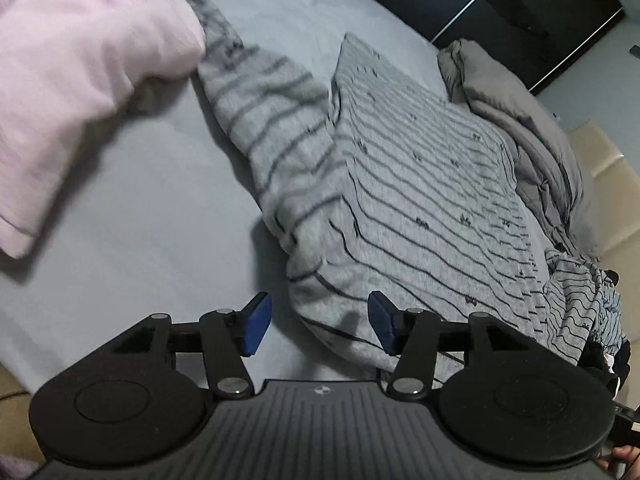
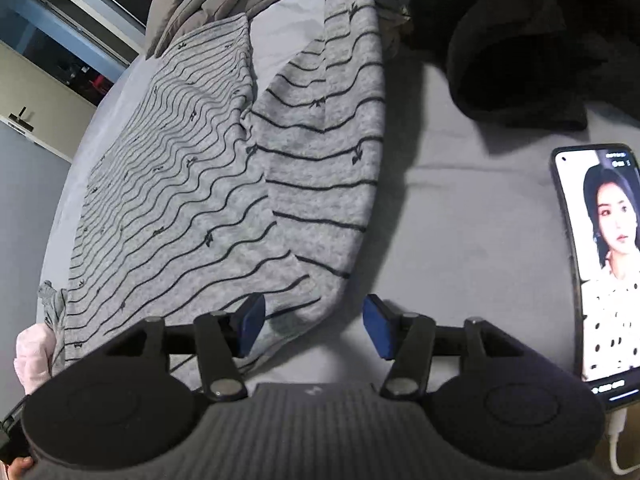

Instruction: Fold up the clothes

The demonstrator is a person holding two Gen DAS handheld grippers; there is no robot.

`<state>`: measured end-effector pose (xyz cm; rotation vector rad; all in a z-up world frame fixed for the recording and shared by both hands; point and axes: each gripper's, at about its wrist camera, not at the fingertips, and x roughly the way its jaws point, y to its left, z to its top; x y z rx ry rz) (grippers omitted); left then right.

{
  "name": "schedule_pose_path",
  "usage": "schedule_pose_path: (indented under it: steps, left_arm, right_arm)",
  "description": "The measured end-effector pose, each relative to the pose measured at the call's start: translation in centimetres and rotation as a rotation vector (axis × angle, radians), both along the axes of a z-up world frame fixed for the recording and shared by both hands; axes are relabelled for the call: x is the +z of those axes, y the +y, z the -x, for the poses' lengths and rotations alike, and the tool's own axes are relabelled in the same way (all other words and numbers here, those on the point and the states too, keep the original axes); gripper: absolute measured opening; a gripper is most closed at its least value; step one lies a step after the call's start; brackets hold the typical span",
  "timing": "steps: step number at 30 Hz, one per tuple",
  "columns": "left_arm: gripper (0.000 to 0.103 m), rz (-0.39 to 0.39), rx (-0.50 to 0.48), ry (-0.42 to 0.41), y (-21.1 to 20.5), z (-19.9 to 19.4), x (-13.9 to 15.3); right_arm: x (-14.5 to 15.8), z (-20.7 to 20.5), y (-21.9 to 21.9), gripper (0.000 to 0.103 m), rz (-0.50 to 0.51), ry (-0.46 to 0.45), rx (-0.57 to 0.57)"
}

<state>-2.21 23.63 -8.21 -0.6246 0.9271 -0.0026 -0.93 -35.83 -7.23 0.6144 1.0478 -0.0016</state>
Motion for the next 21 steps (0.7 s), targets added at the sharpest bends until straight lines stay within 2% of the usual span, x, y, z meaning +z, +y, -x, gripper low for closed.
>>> schedule_pose_path:
  steps: [4,5,6,7,8,9,10,13,21]
  left_arm:
    - [0.046,0.021,0.015,0.012,-0.2,-1.1,-1.4]
    - [0.04,0.027,0.014,0.006,-0.3,-1.3,-1.5]
    - [0.03,0.033,0.012,0.001,-0.3,-1.6,-1.6]
    - [0.026,0.042,0.006,0.003,-0.3,-1.8,-1.7]
    - [0.018,0.045,-0.002,0.008,-0.5,-1.8,-1.8]
    - [0.007,0.047,-0.009,0.013,-0.6,-1.9,-1.9]
    - [0.005,0.031,-0.017,0.013,-0.8,-1.8,-1.8]
    - [0.003,-0.02,-0.014,-0.013,-0.9,-1.3,-1.0]
    - [0.002,0.044,0.082,-0.101,2.2,1.4,3.1]
  right_arm:
    - [-1.3,-0.6,0.1,0.058,-0.032,-0.009,-0.04]
    - [-1.5,-0.8,0.1,0.057,-0.046,-0.016,-0.05]
    - [-1.5,-0.9,0.1,0.052,-0.064,-0.021,-0.055]
    - [-1.7,-1.0,0.2,0.041,-0.086,-0.019,-0.053]
    - [-1.9,-1.2,0.3,0.037,-0.106,-0.009,-0.047]
    - [-2.0,-1.3,0.4,0.03,-0.125,0.0,-0.038]
    - [-2.2,-1.3,0.6,0.019,-0.136,0.007,-0.023]
    - [-2.0,-1.2,1.3,0.007,-0.1,0.01,0.005]
    - [2.9,0.0,0.7,0.004,-0.085,-0.115,-0.024]
